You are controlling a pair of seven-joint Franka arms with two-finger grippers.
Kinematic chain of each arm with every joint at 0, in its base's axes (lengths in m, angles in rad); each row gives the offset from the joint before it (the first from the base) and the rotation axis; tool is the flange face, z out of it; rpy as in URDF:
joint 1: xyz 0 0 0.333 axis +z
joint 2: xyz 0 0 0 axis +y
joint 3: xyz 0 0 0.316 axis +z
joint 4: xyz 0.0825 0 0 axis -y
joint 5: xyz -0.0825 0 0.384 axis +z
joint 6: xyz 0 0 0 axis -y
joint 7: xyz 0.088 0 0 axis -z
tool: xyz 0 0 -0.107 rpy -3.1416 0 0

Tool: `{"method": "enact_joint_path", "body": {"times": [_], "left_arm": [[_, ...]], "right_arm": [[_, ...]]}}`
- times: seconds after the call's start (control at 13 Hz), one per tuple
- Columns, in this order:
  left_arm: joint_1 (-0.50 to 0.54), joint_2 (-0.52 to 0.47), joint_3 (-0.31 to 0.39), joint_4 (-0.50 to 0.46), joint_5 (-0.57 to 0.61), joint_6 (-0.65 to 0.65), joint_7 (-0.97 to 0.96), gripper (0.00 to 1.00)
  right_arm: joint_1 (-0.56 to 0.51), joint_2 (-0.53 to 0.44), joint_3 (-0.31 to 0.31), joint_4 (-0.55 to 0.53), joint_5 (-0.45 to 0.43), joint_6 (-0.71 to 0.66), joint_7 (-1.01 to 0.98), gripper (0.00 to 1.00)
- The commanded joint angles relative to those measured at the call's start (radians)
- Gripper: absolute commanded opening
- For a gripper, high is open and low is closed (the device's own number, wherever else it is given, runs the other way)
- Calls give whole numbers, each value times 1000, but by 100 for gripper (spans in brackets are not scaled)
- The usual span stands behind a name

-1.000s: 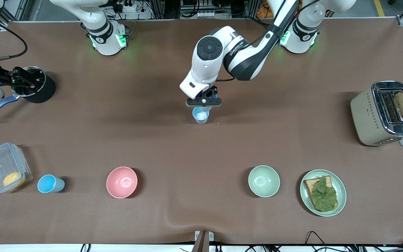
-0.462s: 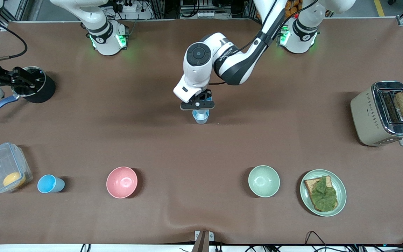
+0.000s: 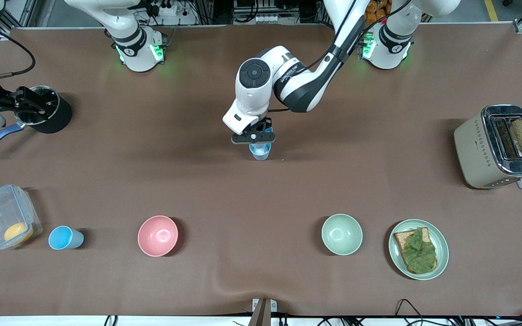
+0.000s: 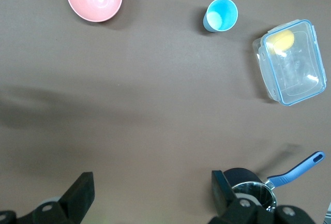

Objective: Stack blue cups with both arms
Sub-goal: 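Lower the held cup into the center blue cup, then open the left gripper and withdraw it toward the toaster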

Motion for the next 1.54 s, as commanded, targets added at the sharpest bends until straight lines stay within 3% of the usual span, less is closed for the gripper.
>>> {"method": "enact_joint_path", "body": {"times": [0.0,0.69,0.77,0.92,1.08,1.46], "left_arm": [[-15,12,14,23,14,2,-10,2],[-8,-13,39,15,9,0,20,23],[0,-31,47,9,9,-8,26,47],[40,-89,50,-40,12,-11,55,68],[86,-151,50,-86,18,-12,82,100],[231,-338,50,-191,21,-139,301,100]], "right_arm": [[-20,10,11,20,11,-14,-4,100],[-22,10,11,20,11,-14,-4,100],[-22,10,11,20,11,-14,-4,100],[-22,10,9,20,11,-14,-4,100],[-22,10,11,19,11,-14,-4,100],[-23,10,9,19,12,-15,-4,100]]}}
